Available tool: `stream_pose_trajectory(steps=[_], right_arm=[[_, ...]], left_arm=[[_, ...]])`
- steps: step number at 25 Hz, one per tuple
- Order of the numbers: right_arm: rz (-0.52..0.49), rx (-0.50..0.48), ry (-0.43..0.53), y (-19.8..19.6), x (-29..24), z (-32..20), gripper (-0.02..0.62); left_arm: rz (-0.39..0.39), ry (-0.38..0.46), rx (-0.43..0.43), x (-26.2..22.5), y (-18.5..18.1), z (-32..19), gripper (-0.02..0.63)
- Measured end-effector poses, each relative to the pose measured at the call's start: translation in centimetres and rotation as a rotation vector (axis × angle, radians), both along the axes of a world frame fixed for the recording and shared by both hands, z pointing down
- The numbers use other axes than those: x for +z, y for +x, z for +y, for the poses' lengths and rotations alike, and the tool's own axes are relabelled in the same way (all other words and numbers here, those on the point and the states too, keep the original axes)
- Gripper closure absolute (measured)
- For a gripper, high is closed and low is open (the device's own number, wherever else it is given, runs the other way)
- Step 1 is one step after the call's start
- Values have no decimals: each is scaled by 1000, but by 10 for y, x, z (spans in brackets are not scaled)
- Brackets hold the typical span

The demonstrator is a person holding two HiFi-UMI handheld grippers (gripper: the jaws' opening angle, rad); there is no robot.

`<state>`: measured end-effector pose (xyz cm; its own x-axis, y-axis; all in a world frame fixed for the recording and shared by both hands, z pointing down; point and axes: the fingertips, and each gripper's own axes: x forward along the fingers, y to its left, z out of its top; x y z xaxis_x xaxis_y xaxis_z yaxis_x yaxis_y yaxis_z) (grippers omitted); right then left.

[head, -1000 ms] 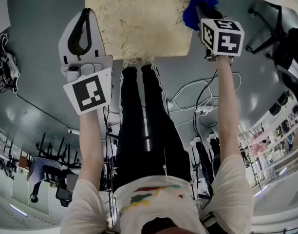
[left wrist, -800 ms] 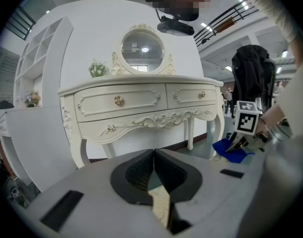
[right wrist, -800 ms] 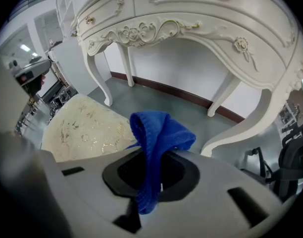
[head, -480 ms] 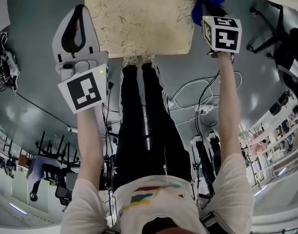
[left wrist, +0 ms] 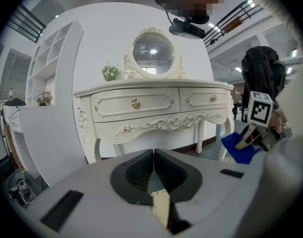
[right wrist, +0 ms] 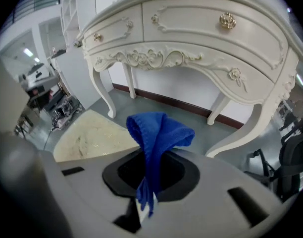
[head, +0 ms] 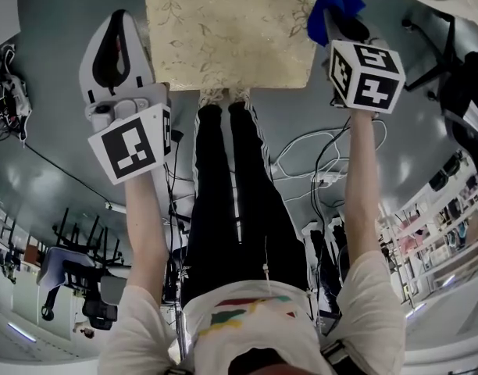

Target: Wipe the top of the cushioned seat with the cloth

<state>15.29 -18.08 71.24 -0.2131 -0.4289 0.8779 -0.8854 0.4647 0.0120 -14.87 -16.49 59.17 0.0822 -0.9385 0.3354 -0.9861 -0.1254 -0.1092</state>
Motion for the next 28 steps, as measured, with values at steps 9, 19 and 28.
stream_pose_trajectory(steps=[9, 19, 28], right_arm=[[-367, -38, 63, -119, -104, 12, 560], [-676, -108, -131, -263, -87, 63, 560], [-668, -135, -305, -331, -28, 80, 559]], left_arm=[[-2, 9, -85, -5, -33, 20, 597], [-38, 29, -154, -9, -64, 44, 597], [-81, 10, -220, -2, -93, 71, 597]])
